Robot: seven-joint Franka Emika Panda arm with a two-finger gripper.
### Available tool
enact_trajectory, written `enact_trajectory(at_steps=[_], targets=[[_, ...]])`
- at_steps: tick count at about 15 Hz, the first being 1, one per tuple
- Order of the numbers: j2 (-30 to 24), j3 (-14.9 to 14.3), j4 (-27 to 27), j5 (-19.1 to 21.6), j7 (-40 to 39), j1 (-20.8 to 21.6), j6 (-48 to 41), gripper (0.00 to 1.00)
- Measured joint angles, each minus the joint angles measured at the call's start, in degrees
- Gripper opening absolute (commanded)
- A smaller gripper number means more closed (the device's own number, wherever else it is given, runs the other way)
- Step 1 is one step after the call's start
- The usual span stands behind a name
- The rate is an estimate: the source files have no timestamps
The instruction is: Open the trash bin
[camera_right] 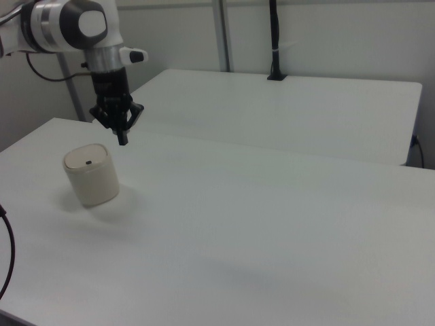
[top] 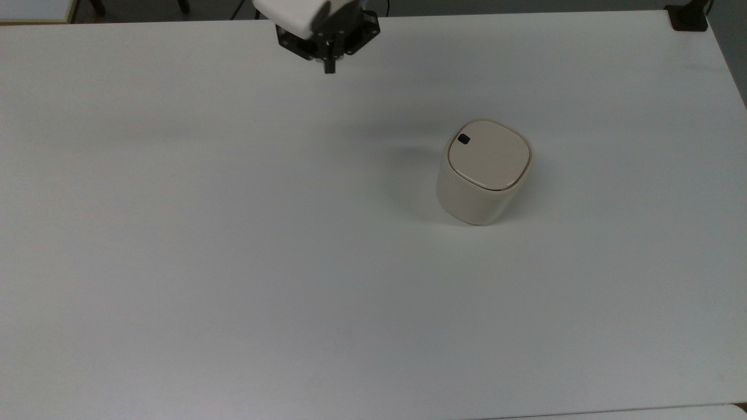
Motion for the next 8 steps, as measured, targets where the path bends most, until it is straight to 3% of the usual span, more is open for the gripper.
enact_trajectory(at_steps=[4,8], targets=[[3.4,0.1,0.0,3.5,-16.6,5.7,2.9,0.0],[7.5,0.1,0.8,3.5,-19.7,12.8,10.4,0.0]])
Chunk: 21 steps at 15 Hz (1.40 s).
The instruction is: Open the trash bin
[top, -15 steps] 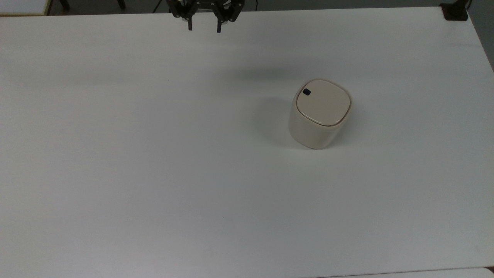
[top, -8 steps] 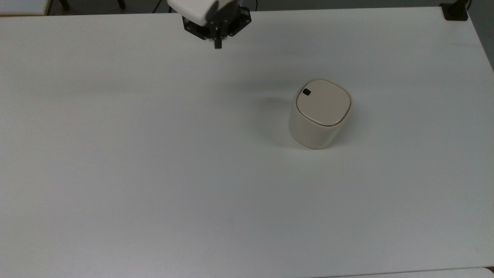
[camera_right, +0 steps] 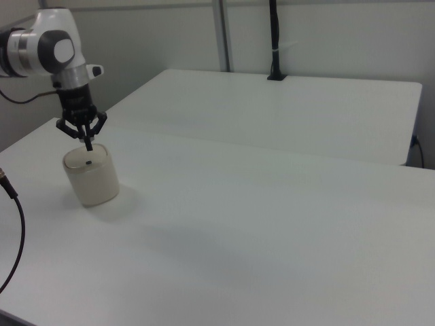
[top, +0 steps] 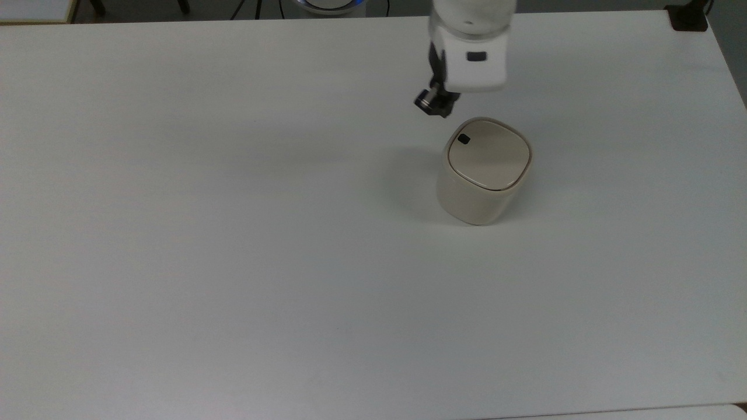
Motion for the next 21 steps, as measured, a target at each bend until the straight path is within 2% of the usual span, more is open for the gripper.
enact_trajectory(at_steps=[3,7,13,16,19,21], targets=[[3.2,0.0,2.2,0.0,-0.2,2.3,1.5,0.0],[6.9,0.0,2.5,-0.1,-0.2,4.1,3.3,0.0],[7.4,0.0,3.3,-0.4,-0.3,4.2,3.3,0.0],[5.6,-0.3,4.0,-0.5,-0.3,4.1,3.2,0.0],[-1.0,-0.8,3.9,-0.9,-0.3,2.4,-2.1,0.0],[-6.1,-0.9,2.2,-1.2,-0.3,-0.4,-5.6,0.04]])
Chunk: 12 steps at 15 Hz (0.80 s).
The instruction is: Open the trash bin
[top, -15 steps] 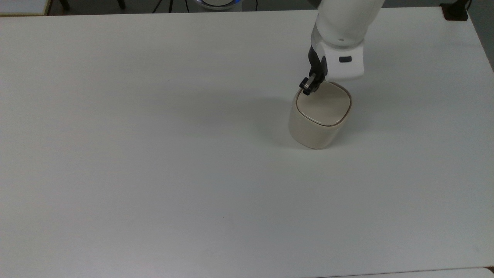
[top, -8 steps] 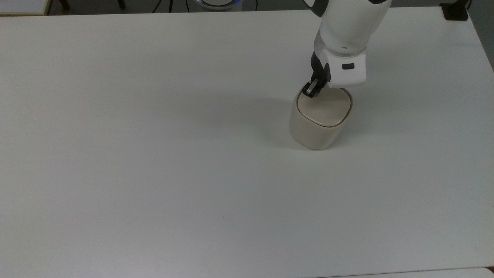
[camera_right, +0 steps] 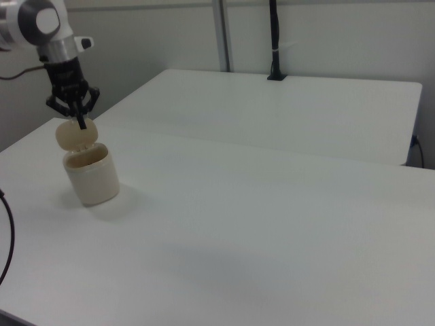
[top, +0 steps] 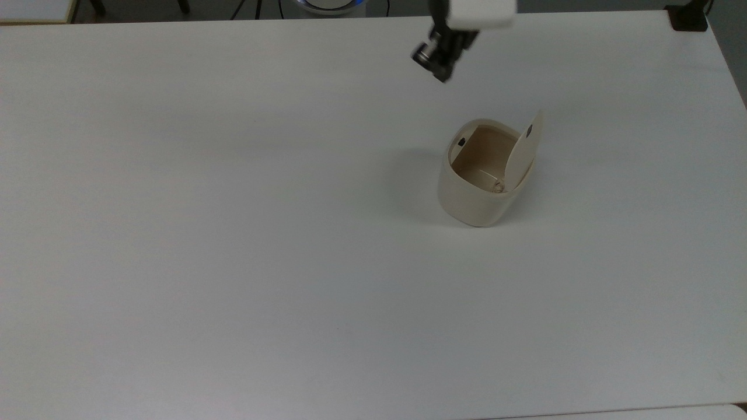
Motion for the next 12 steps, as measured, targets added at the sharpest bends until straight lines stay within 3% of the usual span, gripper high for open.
enact_trajectory(at_steps=[2,4,5,6,8,12], targets=[[-3.9,0.0,-1.9,0.0,0.0,-3.3,-3.0,0.18],[-7.9,-0.1,-3.7,0.2,1.9,-7.5,-5.6,0.4],[-9.4,-0.1,-4.3,0.2,4.7,-9.3,-6.4,0.54],[-10.9,-0.1,-4.8,0.2,8.6,-10.8,-7.1,0.75],[-13.4,-0.1,-6.5,0.2,15.4,-13.1,-7.6,0.97],[-15.3,0.0,-9.0,0.2,30.4,-16.8,-6.2,1.0]])
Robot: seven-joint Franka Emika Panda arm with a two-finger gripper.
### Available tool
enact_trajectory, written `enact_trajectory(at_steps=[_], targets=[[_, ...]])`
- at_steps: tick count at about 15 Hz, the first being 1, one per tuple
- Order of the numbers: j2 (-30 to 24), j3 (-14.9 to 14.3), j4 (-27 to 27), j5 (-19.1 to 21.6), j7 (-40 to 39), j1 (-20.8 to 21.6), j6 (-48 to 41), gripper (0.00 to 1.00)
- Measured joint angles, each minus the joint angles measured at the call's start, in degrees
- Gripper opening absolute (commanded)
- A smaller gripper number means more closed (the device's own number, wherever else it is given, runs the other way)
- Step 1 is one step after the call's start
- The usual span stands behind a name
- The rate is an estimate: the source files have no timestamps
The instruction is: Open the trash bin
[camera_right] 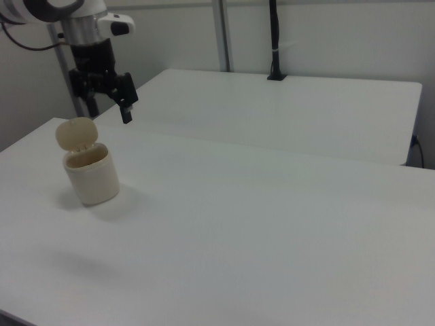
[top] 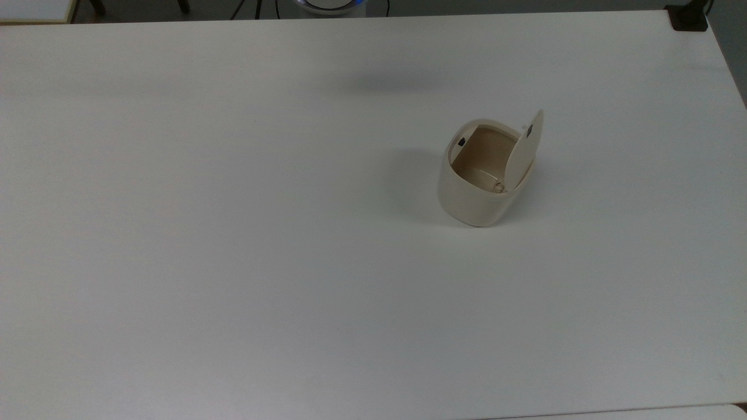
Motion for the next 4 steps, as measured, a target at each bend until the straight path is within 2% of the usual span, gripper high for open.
enact_trajectory(at_steps=[2,4], targets=[[-0.1,0.0,0.0,0.0,5.1,-0.8,2.7,1.0],[-0.1,0.0,-0.1,0.0,6.3,-0.8,3.2,1.0]])
